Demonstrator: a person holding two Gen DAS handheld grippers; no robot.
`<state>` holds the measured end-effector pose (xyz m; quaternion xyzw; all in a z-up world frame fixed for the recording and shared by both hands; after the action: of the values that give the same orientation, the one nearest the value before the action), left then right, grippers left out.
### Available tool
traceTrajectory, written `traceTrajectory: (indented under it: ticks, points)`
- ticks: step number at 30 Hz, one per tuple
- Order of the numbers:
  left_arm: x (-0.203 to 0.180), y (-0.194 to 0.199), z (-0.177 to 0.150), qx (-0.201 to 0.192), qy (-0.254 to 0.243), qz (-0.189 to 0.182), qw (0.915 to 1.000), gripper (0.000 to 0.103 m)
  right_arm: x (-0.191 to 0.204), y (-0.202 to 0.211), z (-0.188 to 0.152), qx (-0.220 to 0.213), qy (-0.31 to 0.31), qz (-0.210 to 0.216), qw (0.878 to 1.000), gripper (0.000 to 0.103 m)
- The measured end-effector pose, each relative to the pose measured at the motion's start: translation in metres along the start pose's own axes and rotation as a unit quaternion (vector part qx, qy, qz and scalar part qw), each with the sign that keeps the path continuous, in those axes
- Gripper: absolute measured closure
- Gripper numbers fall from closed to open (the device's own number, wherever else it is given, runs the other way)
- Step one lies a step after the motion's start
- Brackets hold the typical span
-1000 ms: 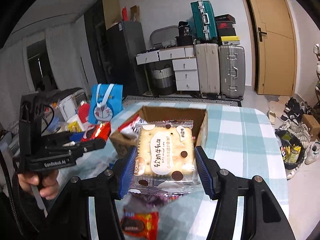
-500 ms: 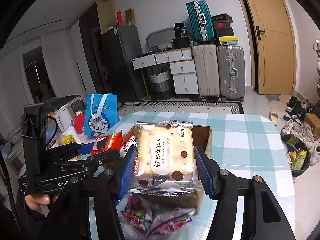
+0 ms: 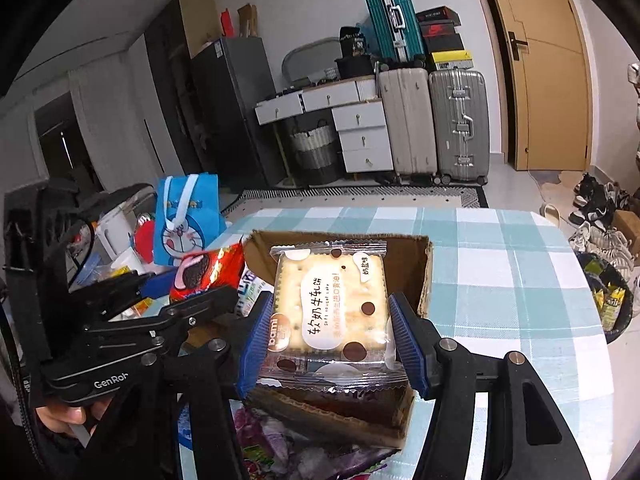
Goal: Organize snacks
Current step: 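Carry both packets over the cardboard box and open both tools to drop them, then move left tool to the blue Oreo packet while right tool approaches red Oreo packet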
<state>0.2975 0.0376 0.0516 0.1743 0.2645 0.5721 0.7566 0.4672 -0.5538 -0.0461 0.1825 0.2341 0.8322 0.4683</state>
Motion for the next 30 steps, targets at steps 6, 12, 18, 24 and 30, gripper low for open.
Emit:
traceTrajectory:
  ticks: [6,12,18,24,30]
  points:
    - [0.006,-0.017,0.000,0.011,0.005,-0.001,0.9999,0.054,0.001,-0.011,0.000,0.003,0.001,0.002,1.000,0.045]
    - [0.012,-0.025,-0.001,0.017,0.021,-0.009,0.9996,0.054,0.001,-0.022,0.003,0.012,-0.004,0.007,1.000,0.044]
    - [0.012,-0.009,-0.005,0.009,0.027,-0.041,0.9987,0.020,-0.001,-0.001,0.002,-0.022,-0.003,0.000,1.000,0.019]
    - [0.010,0.023,-0.018,0.001,0.017,-0.009,0.9998,0.001,-0.021,0.025,-0.003,-0.025,-0.024,-0.011,0.999,0.001]
    - [0.017,0.054,-0.049,0.004,0.035,0.008,0.9994,0.001,-0.038,0.053,-0.026,-0.012,-0.032,-0.009,0.999,0.000]
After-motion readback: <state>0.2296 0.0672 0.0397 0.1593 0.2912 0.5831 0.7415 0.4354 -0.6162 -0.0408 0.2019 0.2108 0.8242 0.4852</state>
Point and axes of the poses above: each gripper's, at about its wrist camera, not at the fingertips, and y roughly against the way its jaws point, x to its left, z to its top, the point moved 3 cm from there along -y, roughly the way its jaws point, and after that the axes turned 15 degrees about -z, right-handed, at the moved point
